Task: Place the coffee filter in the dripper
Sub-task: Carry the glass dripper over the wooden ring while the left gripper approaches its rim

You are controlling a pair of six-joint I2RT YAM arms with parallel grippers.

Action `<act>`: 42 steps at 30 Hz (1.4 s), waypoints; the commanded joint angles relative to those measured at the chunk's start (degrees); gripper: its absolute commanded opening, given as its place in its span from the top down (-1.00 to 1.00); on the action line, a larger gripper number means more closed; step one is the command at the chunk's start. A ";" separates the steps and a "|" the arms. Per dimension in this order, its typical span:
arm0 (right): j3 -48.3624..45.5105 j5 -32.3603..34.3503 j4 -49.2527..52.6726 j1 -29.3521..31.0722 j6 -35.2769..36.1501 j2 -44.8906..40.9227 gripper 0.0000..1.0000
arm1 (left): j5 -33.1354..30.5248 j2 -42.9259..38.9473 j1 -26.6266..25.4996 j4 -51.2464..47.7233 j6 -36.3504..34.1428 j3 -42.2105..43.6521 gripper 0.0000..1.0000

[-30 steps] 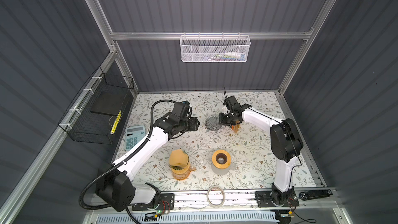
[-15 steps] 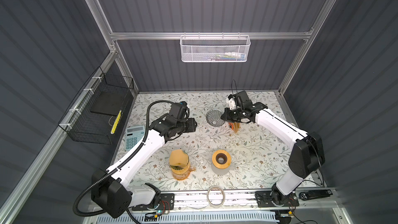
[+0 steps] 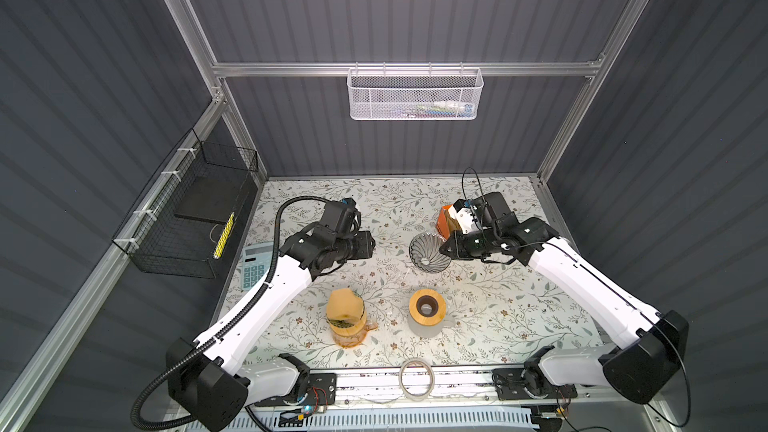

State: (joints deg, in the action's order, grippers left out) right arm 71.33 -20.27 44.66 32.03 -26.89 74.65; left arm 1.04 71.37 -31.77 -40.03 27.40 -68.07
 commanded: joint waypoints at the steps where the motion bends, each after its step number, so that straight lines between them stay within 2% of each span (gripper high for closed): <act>1: -1.29 -1.27 4.40 1.75 0.64 -2.89 1.00 | 1.65 -0.53 0.48 -2.68 -1.42 -1.23 0.03; 10: -6.82 -0.12 4.62 7.79 -1.71 -5.13 1.00 | 9.26 -0.19 0.52 -5.17 -3.37 -2.28 0.02; 18: -9.31 0.50 3.13 9.01 -2.71 -4.71 1.00 | 15.31 -0.21 -0.13 -7.19 -5.84 -3.79 0.04; 23: -10.83 0.50 2.09 9.10 -2.71 -4.43 1.00 | 15.44 0.01 -3.15 -7.35 -6.39 -3.90 0.04; 29: -12.00 2.98 1.32 9.10 -2.38 -3.80 1.00 | 12.47 2.66 -10.81 -8.75 -6.11 -5.14 0.06; 42: -12.27 3.85 -0.42 9.10 -2.66 -2.58 1.00 | 18.34 3.33 -13.23 -4.97 -2.18 0.35 0.16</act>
State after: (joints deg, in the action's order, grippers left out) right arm 59.46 -17.28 45.87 41.04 -29.32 71.88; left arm 16.43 74.43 -44.47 -46.30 23.59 -69.58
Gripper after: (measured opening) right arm 0.083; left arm 0.422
